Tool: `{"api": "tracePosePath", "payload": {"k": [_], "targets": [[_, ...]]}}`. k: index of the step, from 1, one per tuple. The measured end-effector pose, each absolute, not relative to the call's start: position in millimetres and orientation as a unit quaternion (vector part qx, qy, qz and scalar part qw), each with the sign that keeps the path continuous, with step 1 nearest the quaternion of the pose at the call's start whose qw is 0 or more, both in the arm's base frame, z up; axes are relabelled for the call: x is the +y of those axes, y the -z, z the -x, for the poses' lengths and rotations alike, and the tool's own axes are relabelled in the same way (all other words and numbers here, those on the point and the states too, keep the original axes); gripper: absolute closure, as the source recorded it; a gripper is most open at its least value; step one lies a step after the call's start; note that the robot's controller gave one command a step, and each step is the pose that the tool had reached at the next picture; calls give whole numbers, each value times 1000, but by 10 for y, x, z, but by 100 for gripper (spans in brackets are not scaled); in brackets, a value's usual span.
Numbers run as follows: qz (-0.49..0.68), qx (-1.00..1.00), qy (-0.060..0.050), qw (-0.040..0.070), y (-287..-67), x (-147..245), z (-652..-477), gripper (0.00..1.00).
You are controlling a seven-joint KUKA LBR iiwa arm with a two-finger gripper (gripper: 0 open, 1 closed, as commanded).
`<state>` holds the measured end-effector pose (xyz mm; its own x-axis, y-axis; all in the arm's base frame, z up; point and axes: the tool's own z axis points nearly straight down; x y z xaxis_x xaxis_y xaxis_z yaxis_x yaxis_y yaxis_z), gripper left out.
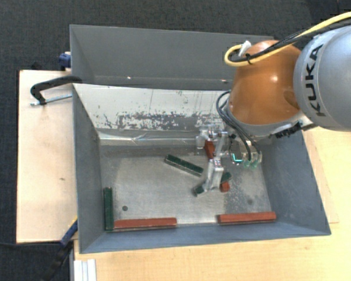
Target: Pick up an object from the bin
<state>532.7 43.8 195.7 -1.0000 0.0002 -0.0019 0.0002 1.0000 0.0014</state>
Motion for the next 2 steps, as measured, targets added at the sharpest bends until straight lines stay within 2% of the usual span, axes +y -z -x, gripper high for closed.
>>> {"api": "tracePosePath", "payload": {"k": [1, 2], "targets": [[0, 1000, -1, 1, -1957, 437, -5327, 0], [9, 1000, -1, 5, -1479, 489, -5476, 0]]}}
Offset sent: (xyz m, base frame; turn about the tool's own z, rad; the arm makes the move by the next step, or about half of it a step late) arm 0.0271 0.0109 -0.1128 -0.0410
